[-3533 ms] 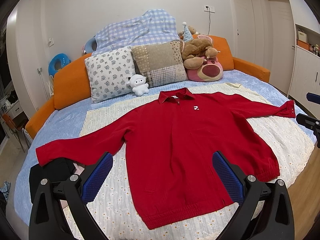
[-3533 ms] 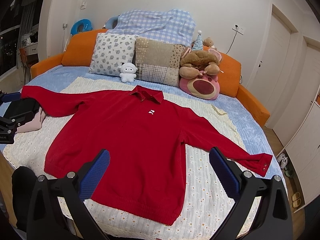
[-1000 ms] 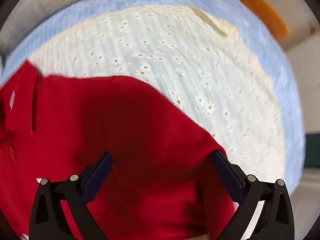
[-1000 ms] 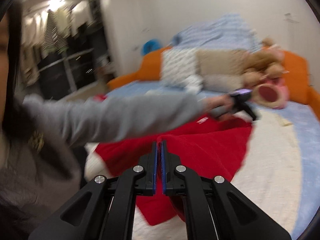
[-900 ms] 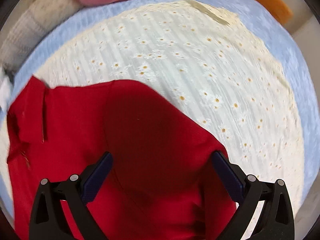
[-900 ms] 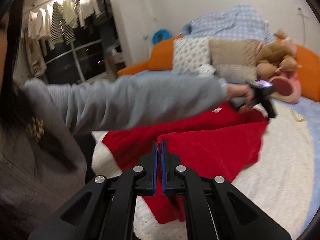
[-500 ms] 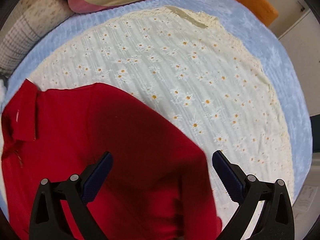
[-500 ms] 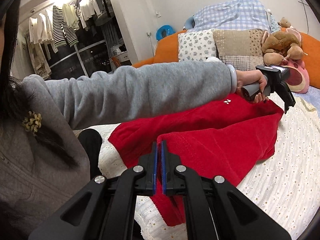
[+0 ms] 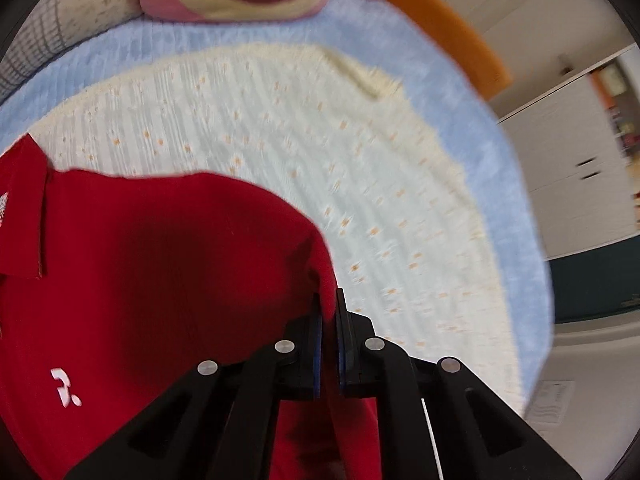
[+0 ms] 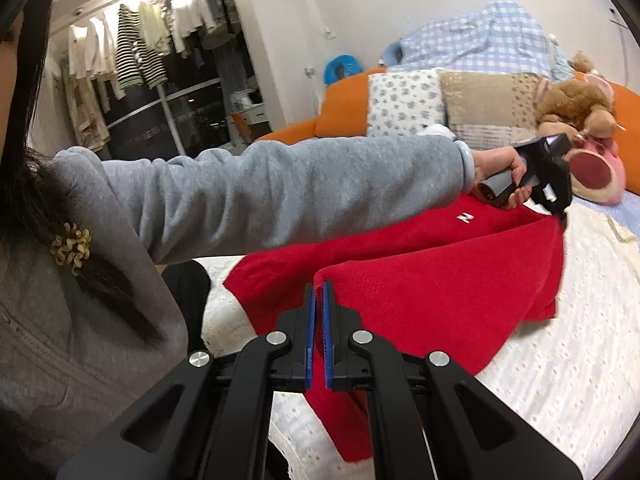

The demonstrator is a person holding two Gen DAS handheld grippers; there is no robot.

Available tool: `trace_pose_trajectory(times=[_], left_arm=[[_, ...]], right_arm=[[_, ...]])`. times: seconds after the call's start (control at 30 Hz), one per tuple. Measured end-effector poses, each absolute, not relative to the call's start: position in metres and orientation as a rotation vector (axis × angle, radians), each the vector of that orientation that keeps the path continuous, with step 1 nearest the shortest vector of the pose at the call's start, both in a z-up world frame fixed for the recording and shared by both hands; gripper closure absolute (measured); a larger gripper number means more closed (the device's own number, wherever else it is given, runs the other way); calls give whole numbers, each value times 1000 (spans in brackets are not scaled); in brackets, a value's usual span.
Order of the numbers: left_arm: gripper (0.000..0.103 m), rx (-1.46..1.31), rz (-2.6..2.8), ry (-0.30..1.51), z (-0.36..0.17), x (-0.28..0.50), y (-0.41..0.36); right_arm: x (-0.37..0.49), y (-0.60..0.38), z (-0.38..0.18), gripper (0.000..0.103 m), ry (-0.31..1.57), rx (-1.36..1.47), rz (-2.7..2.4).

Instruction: Fold large clothes

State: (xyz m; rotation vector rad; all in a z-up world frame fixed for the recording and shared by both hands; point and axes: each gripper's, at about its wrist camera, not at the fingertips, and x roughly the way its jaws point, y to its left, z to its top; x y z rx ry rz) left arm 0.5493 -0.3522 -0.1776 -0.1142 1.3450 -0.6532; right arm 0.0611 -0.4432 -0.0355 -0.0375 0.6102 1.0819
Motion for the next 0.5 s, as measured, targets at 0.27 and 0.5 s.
trace_pose_trajectory(times=[0.27,0.5], left_arm=[[92,-248,-649,1266,-184,553,-249],[89,-315,-577,1336,-265,554,-205]], right_arm=[[75,-364,-95,99,708,-105,1196],[82,-322,-155,98,847,-133,1210]])
